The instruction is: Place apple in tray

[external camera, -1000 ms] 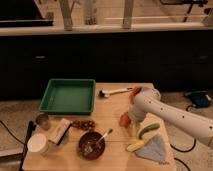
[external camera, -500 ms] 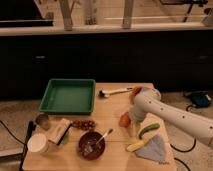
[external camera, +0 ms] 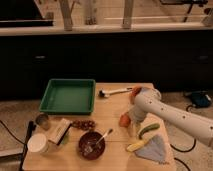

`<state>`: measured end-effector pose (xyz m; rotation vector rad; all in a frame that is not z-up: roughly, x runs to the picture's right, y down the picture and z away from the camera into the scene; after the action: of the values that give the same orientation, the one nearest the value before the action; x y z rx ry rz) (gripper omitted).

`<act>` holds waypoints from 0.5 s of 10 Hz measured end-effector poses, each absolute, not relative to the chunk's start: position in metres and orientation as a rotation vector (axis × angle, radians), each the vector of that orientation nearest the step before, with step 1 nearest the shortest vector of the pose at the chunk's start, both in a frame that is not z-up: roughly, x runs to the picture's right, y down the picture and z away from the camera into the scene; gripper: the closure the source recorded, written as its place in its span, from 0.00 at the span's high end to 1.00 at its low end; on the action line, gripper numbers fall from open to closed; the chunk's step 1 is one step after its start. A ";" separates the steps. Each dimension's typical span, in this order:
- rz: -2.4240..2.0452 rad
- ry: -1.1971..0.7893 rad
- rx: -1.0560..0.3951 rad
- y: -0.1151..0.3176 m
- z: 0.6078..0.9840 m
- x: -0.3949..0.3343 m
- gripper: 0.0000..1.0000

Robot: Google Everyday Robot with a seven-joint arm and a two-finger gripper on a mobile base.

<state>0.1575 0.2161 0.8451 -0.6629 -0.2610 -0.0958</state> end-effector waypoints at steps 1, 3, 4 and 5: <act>-0.096 -0.261 -0.663 0.216 0.845 0.157 0.80; -0.095 -0.261 -0.663 0.216 0.845 0.157 0.80; -0.094 -0.261 -0.663 0.216 0.845 0.157 0.80; -0.091 -0.259 -0.664 0.216 0.845 0.158 0.80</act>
<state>0.1582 0.2160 0.8453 -0.6637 -0.2591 -0.0910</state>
